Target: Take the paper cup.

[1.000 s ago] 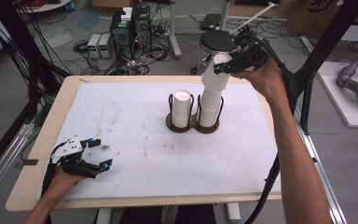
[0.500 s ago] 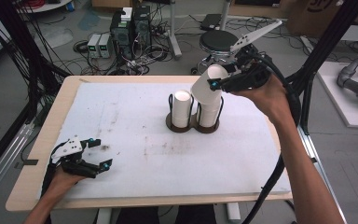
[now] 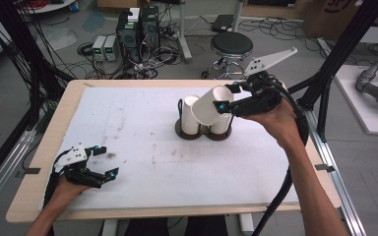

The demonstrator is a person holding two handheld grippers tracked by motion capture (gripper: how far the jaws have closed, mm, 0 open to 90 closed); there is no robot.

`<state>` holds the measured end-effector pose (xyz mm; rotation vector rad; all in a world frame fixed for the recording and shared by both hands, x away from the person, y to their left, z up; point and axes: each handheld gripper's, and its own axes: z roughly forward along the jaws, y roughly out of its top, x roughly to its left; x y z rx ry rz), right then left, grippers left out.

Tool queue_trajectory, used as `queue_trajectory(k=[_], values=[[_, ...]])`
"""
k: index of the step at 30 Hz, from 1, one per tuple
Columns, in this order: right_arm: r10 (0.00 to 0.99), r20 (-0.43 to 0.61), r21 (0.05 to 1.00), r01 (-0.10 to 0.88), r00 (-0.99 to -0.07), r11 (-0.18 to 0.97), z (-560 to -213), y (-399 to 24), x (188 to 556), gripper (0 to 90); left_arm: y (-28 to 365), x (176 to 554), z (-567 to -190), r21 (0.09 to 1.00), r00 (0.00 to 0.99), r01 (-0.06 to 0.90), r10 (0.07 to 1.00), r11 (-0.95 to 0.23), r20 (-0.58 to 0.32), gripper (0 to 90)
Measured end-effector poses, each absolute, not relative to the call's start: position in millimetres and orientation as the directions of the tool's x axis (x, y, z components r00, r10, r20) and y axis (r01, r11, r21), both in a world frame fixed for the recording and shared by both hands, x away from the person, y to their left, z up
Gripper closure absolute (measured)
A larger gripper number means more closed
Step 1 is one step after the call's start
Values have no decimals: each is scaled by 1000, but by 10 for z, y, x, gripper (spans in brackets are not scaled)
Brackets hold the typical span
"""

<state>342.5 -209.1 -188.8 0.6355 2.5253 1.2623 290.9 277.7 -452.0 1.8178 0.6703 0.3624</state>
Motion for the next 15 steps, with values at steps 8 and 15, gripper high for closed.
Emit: queue_trajectory(k=[8,15], values=[[429,9,828,247,-903,503,-2142,-2004,3382,375,2782,2913,-4520,936,792,269,606,-225,-82,37],[376,36,852,225,-926,472,-2397,-1931,3346,375,2800,2915,-4521,939,791,274,603,-208,-98,37]])
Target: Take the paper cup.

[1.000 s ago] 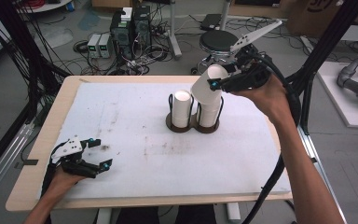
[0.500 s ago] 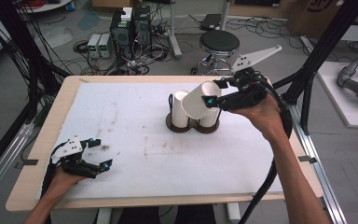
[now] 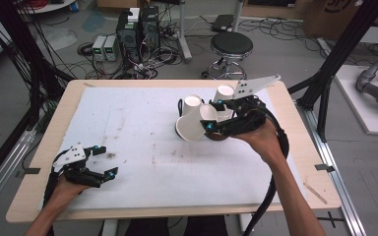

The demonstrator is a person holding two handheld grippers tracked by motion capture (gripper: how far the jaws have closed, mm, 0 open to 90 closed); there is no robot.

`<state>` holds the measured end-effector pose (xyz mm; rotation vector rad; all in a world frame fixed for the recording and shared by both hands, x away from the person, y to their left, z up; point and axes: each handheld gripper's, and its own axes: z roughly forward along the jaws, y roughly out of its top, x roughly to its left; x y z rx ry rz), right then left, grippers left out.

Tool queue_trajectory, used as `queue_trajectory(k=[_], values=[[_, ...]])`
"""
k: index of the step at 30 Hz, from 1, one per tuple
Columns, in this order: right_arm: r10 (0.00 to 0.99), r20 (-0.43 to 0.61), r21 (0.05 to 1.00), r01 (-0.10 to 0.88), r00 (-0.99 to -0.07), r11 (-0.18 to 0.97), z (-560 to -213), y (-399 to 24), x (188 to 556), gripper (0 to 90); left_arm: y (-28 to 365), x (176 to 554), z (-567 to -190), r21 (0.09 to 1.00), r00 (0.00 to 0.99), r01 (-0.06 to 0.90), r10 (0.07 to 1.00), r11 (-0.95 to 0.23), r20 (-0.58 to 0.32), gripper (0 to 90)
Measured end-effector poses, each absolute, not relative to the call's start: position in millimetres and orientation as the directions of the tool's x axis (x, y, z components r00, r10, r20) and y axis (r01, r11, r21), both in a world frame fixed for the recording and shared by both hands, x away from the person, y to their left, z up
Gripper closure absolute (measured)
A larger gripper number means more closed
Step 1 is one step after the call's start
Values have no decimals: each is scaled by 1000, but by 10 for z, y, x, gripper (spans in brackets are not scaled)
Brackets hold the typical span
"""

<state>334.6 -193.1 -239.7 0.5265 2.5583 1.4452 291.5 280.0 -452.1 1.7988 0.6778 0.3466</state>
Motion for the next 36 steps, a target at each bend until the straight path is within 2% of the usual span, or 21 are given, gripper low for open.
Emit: queue_trajectory(k=[10,17,23,36], values=[[304,76,888,203,-950,413,-2772,-1869,3330,374,2799,2914,-4521,939,790,274,605,-208,-96,37],[292,85,900,199,-953,388,-2963,-1848,3328,374,2801,2914,-4521,939,790,273,606,-209,-95,37],[283,77,919,178,-956,351,-3036,-1881,3316,374,2805,2912,-4522,940,787,273,609,-203,-98,37],[279,74,923,171,-958,345,-3081,-1851,3296,374,2808,2913,-4522,940,786,274,611,-202,-97,37]])
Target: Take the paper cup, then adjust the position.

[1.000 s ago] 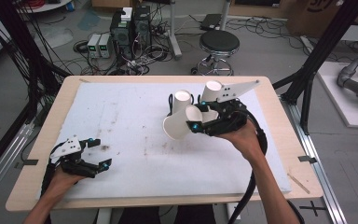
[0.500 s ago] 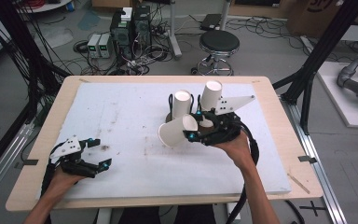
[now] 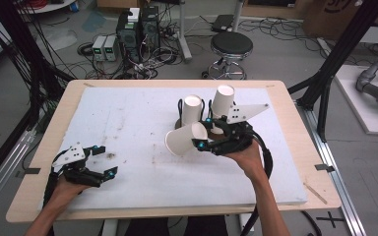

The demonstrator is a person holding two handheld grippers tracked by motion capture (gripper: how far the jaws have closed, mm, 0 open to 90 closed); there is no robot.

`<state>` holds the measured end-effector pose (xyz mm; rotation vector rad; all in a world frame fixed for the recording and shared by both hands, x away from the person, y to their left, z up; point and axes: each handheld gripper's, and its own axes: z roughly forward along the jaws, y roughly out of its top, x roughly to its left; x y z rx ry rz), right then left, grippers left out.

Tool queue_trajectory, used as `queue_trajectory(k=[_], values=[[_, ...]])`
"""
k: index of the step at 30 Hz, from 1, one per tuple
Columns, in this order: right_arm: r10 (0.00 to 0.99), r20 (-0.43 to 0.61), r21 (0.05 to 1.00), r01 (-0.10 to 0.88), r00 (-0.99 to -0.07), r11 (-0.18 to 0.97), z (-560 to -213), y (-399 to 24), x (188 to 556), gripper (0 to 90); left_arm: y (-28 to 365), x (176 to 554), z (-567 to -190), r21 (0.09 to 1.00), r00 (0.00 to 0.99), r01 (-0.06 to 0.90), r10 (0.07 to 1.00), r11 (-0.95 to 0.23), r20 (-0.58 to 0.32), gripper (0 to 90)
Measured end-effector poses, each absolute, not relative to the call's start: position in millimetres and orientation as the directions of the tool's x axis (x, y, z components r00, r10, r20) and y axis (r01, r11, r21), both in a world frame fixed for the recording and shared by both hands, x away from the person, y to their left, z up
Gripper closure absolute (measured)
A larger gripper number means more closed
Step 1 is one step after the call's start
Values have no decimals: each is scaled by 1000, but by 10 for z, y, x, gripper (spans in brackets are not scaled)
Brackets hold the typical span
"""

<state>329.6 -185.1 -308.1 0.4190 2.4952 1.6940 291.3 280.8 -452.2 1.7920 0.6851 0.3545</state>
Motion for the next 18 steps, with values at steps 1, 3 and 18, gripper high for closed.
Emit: queue_trajectory(k=[1,3,18], values=[[278,73,923,171,-958,345,-3083,-1849,3297,374,2807,2913,-4522,940,786,274,611,-202,-97,37],[277,73,923,170,-958,344,-3091,-1838,3298,373,2808,2913,-4522,940,785,274,612,-202,-98,37],[276,81,923,177,-958,343,-3094,-1837,3295,374,2809,2912,-4522,940,784,275,612,-199,-100,37]])
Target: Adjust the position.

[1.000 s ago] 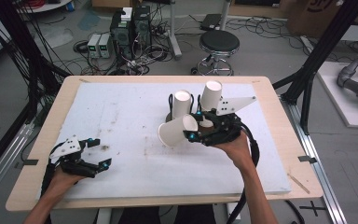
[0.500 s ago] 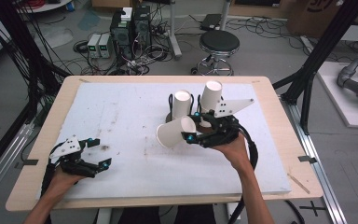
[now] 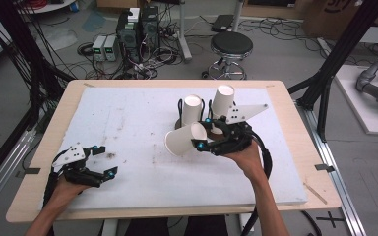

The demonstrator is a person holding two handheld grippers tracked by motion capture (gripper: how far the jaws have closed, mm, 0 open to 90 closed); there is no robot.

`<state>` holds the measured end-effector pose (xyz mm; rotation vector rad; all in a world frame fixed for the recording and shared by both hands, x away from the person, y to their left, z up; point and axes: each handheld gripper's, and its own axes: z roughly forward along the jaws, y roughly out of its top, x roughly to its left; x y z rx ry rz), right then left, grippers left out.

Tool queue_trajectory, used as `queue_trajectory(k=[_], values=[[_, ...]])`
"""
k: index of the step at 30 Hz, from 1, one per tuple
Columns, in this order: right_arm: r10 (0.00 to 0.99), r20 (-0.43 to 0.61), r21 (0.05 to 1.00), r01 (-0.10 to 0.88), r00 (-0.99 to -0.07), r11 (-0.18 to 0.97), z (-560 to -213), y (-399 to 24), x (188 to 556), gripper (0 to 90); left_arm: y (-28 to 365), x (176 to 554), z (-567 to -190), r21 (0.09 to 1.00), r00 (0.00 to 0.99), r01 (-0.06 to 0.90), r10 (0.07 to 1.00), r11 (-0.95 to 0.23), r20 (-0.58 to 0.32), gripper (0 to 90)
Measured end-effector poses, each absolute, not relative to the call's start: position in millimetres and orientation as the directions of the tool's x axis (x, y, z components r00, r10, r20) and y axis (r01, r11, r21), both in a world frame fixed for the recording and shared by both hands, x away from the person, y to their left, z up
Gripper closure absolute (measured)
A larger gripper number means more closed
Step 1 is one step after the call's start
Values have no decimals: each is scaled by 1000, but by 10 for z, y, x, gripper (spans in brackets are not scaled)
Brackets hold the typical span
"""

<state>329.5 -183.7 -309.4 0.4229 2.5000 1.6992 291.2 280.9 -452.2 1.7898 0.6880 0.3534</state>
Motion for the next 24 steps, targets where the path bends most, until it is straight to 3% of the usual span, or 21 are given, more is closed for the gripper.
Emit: queue_trajectory(k=[14,24], values=[[271,78,919,174,-960,353,-3115,-1814,3316,374,2784,2907,-4454,945,790,269,604,-187,-106,37],[236,95,920,176,-967,351,-3169,-1724,3329,373,2643,2828,-4124,960,865,209,493,-188,-92,37]])
